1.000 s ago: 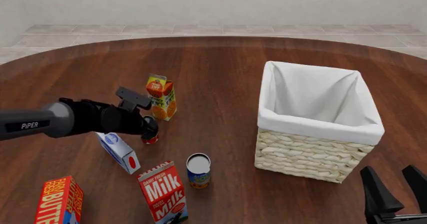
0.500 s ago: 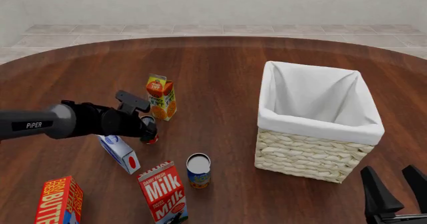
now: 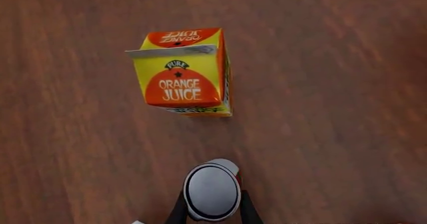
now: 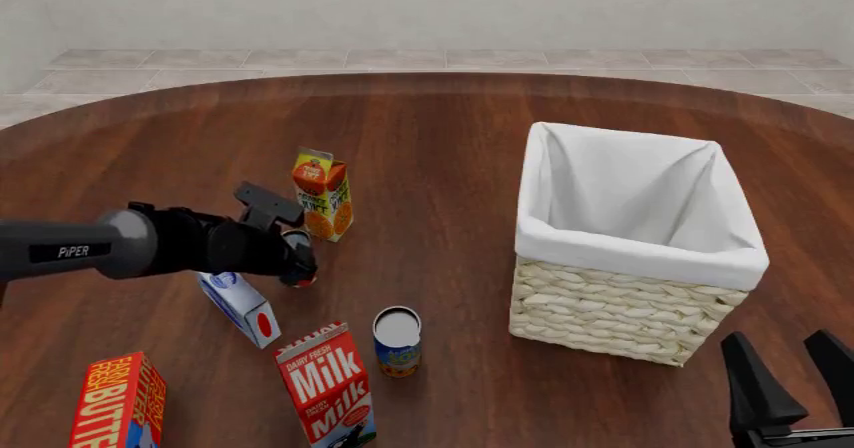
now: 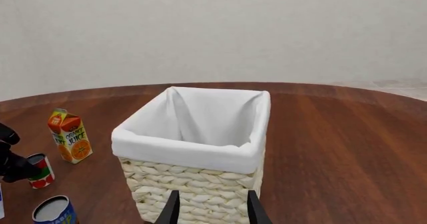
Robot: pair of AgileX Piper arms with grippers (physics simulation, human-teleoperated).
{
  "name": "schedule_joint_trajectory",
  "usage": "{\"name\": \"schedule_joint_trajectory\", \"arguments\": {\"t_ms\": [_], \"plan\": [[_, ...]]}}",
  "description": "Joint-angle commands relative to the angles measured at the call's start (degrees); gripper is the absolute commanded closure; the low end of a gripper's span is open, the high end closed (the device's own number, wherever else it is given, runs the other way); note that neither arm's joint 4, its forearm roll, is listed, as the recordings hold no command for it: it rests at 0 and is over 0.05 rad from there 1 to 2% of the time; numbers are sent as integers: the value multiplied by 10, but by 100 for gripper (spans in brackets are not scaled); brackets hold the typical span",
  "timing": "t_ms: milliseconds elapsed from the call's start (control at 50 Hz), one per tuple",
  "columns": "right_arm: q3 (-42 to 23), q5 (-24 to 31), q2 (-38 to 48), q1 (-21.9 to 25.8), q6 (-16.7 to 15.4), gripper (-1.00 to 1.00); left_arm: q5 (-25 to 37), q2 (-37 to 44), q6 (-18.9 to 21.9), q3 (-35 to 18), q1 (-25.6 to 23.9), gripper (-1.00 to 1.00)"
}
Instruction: Pick up the alphabet soup and the tomato sauce, and put them in the basket.
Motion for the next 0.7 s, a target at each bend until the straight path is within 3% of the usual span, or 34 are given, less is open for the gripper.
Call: {"name": "schedule_joint_trajectory", "arguments": {"t_ms": [20,700], "plan": [[0,0,0,0,0,-100,1,-7,10,0,-4,100],[-1,0,0,-1,-2,-100,28,-76,13,17,-18,100]]}}
